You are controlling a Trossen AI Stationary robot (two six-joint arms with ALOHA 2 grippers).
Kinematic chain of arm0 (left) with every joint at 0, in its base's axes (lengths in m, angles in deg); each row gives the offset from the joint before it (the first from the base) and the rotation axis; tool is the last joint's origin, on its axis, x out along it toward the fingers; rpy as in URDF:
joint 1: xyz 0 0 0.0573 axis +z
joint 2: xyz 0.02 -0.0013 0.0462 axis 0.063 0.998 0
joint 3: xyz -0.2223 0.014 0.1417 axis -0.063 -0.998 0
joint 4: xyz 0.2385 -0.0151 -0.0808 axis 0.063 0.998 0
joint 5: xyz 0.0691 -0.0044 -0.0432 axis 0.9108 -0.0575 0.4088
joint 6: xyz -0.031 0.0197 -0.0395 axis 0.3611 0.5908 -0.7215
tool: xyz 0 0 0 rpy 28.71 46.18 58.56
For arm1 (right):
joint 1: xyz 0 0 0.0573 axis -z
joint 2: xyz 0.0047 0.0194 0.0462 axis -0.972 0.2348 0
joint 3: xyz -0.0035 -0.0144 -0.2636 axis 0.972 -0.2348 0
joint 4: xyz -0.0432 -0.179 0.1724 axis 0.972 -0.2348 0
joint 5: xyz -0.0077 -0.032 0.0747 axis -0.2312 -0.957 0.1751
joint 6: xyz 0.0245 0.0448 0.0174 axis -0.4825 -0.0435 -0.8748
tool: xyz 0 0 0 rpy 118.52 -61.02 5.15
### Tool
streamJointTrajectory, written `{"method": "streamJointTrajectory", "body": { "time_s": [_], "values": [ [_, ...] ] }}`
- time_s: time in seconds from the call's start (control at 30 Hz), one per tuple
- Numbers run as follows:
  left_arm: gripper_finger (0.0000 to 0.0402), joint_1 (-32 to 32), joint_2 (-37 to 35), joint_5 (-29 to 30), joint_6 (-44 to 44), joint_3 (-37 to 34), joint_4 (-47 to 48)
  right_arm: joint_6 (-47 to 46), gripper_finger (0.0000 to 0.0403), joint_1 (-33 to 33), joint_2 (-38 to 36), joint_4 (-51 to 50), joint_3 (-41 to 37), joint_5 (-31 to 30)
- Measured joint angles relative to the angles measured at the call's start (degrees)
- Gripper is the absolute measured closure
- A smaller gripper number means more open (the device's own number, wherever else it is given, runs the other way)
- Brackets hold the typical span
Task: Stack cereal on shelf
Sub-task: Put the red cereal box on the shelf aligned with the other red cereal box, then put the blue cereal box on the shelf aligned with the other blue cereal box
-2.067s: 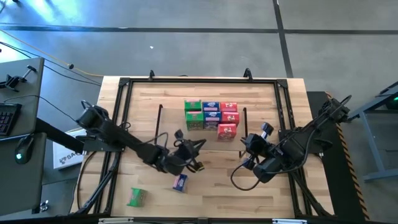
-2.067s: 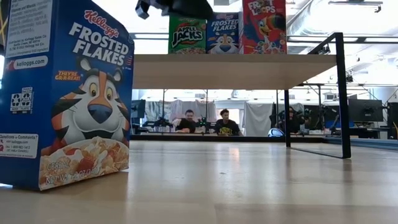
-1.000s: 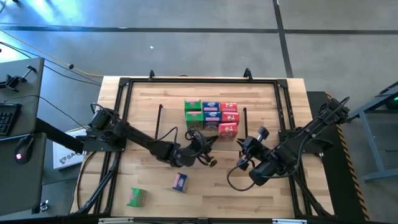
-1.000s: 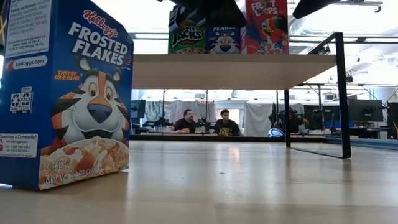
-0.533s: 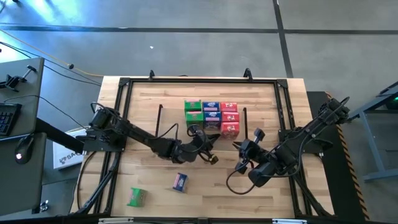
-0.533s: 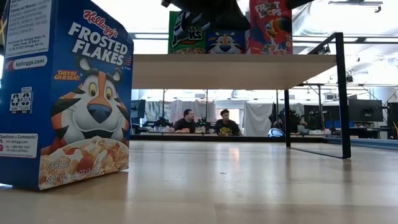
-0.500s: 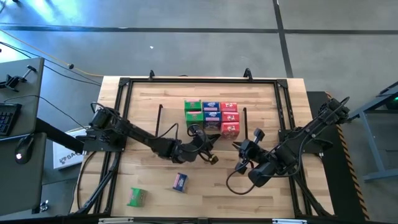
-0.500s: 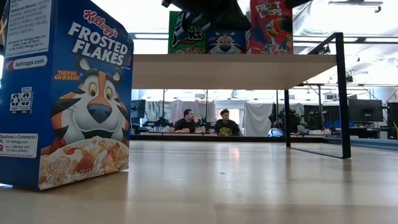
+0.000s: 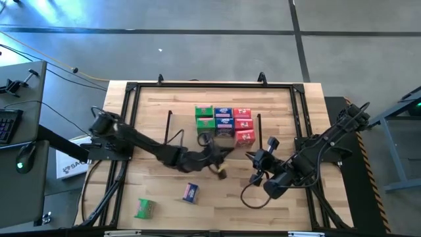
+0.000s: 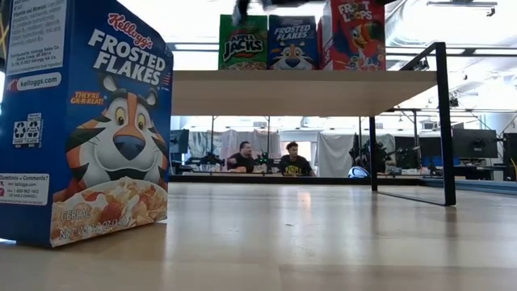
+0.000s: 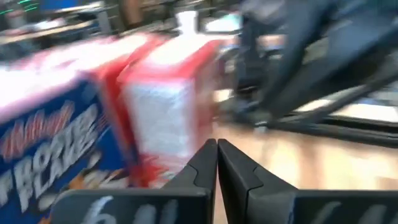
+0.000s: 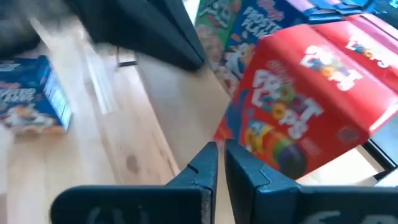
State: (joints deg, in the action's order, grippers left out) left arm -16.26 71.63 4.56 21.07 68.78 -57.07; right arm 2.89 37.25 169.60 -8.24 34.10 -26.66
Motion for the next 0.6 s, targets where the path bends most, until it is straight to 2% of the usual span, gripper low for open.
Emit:
{"method": "streamJointTrajectory", "body": {
  "time_s": [0.1,0.23,0.4,0.5,0.6],
  "values": [
    [0.0397,-2.6,-5.0,-2.4,0.5,0.0,6.6,0.6,0.0388,-1.3,-0.1,0.5,-0.4,0.0],
    [0.0397,-5.6,-12.7,-7.2,-5.9,0.0,20.9,1.8,0.0401,-2.4,-0.1,7.5,-3.7,0.7],
    [0.0397,-9.9,-20.4,-14.4,-23.0,0.2,39.9,6.8,0.0401,-2.9,-0.1,18.8,-7.7,3.2],
    [0.0389,-12.2,-21.6,-16.8,-35.9,0.1,50.2,9.9,0.0401,-2.9,-0.1,22.5,-8.5,3.4],
    [0.0362,-13.9,-20.8,-20.3,-46.5,0.1,56.1,13.2,0.0401,-2.8,-0.1,24.2,-8.5,3.5]
  ]
}}
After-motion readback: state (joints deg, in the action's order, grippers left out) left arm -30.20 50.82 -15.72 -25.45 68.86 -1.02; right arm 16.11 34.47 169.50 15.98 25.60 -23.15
